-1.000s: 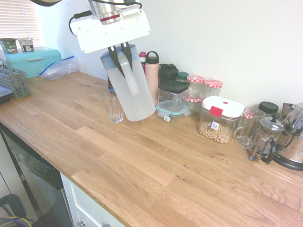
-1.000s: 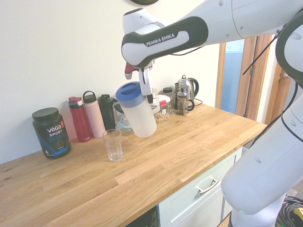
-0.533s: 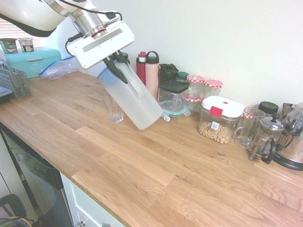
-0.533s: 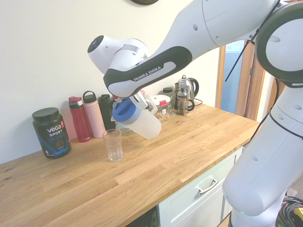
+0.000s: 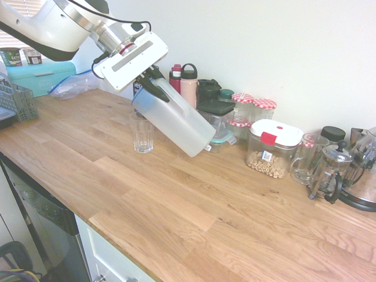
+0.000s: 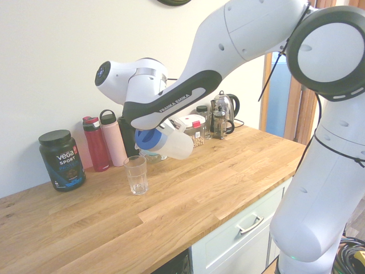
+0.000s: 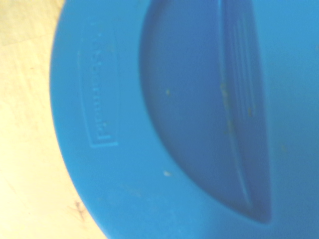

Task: Pour me some water

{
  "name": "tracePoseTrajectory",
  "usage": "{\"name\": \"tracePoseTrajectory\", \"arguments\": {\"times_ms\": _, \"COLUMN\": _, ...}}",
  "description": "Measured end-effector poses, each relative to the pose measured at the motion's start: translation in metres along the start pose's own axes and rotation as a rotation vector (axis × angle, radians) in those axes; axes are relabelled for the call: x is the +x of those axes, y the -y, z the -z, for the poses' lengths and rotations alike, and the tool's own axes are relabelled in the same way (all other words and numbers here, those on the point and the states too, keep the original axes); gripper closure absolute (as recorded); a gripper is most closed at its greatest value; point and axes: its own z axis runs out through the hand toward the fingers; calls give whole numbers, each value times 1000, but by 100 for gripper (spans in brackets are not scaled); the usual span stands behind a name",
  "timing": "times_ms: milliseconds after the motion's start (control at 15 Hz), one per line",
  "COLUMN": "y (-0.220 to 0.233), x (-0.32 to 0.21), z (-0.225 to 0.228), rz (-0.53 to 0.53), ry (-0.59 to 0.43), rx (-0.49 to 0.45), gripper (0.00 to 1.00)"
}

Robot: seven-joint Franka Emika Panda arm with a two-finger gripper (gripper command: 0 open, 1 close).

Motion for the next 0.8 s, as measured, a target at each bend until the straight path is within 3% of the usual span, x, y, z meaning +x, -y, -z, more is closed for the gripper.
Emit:
{"name": "tracePoseTrajectory", "arguments": {"times_ms": 467, "y": 6, "x": 8, "z": 7, "rz": 38, "ry": 33, "rx": -83, "gripper": 100}}
{"name": "tracePoseTrajectory", "arguments": {"times_ms": 800, "y": 5, "x": 8, "z": 4, "rz": 42, "ry": 41, "rx": -95, "gripper": 100}}
